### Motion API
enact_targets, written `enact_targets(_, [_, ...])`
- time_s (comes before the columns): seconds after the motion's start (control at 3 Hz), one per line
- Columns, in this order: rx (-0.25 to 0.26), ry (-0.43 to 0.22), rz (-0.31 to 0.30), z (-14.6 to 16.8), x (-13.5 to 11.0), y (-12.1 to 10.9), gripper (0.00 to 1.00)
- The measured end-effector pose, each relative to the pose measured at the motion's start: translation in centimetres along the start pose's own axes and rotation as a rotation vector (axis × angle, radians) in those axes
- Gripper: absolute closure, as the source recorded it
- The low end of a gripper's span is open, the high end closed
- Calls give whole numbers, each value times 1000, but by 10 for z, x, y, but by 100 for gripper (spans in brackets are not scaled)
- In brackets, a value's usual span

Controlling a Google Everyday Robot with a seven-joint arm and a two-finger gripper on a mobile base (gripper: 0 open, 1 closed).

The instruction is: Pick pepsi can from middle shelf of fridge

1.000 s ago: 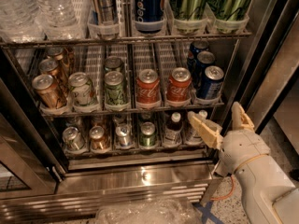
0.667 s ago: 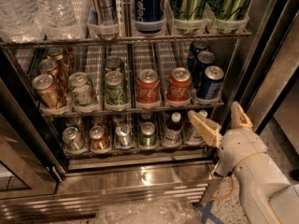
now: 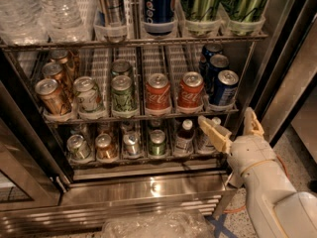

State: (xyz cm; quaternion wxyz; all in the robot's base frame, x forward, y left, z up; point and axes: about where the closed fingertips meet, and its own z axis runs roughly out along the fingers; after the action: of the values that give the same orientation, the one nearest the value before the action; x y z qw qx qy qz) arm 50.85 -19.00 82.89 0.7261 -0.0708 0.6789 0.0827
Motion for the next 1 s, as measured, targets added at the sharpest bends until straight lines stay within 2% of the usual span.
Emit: enact_targets(1.0, [41,-24,-24,39,-1,-18,17])
